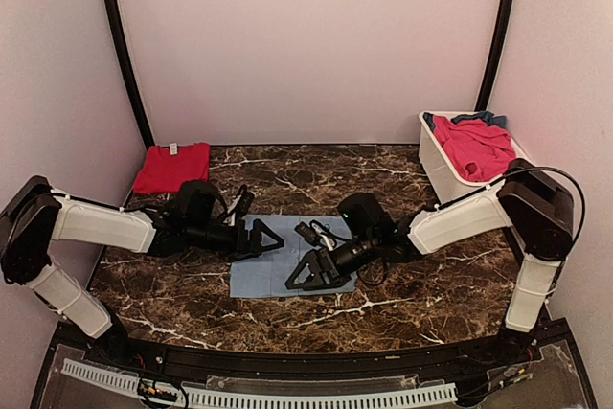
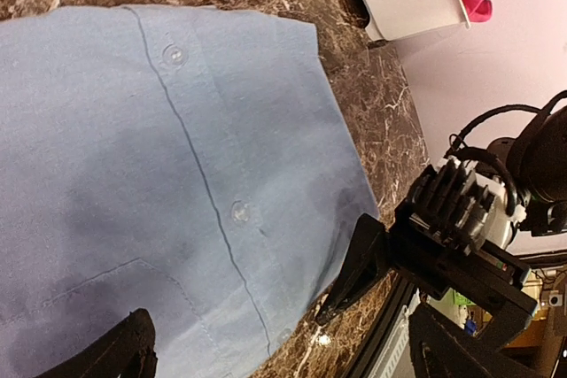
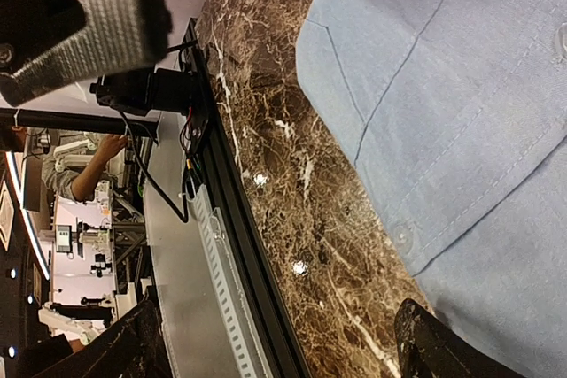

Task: Fold and stack the mixed laundry pile
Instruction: Smooth out the square-folded shirt at the center of the board, then pick up the square-folded shirt from the center of the board, then pass from the left arm to the right

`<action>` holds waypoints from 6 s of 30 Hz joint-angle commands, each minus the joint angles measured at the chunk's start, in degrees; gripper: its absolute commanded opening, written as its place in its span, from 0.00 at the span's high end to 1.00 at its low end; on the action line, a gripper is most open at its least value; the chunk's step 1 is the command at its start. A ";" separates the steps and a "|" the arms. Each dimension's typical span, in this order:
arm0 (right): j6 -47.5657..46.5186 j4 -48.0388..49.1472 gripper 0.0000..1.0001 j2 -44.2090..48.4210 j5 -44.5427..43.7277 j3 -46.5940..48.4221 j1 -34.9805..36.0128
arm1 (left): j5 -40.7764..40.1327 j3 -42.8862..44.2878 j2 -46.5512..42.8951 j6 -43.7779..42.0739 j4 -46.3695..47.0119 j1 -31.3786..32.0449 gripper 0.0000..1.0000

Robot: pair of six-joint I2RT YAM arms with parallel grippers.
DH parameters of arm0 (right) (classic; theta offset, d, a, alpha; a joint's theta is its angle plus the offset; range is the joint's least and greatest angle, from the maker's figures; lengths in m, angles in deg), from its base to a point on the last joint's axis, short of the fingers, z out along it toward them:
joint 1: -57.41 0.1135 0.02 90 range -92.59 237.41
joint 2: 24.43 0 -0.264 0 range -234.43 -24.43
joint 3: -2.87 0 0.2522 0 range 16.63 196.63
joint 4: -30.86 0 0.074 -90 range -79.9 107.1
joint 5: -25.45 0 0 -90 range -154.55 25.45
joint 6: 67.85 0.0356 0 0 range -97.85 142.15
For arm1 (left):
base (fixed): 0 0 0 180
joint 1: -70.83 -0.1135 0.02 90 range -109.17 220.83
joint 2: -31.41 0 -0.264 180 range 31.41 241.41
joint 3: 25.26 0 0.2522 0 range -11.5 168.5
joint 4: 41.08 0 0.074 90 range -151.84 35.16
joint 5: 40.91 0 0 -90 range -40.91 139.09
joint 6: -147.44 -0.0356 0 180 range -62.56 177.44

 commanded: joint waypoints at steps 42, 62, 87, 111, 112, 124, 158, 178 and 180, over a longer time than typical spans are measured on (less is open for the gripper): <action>-2.62 6.05 0.13 -16.13 5.12 14.73 -23.33 | 4.72 16.34 24.43 0.00 10.55 -13.77 0.01; -14.80 -14.07 0.10 -1.68 -4.70 20.25 -25.56 | -9.70 13.41 6.56 -9.34 -5.50 -17.45 0.01; -9.78 -22.92 0.06 30.25 -6.74 -0.35 -33.50 | -31.08 25.81 0.35 -32.52 -35.64 9.41 0.01; 2.83 -6.88 0.29 20.58 -4.56 -14.87 -25.94 | -37.81 21.49 11.77 -54.66 -15.91 31.71 0.53; 2.83 -6.72 0.29 20.40 -4.52 -14.97 -25.92 | -37.31 21.98 12.52 -56.73 -14.89 32.13 0.54; 2.95 -6.00 0.28 20.18 -4.26 -16.09 -26.26 | -37.96 31.47 28.73 -61.10 -12.12 33.35 0.57; 10.13 6.27 0.24 7.42 0.74 -15.48 -23.27 | -39.04 21.70 19.11 -58.52 -2.88 32.56 1.00; 30.59 20.37 0.22 8.20 -7.91 -19.53 -17.88 | -40.03 25.19 22.99 -56.92 -0.62 32.19 1.00; 33.30 23.30 0.24 8.32 -9.65 -20.63 -17.39 | -40.07 25.70 23.53 -56.61 -0.30 32.16 1.00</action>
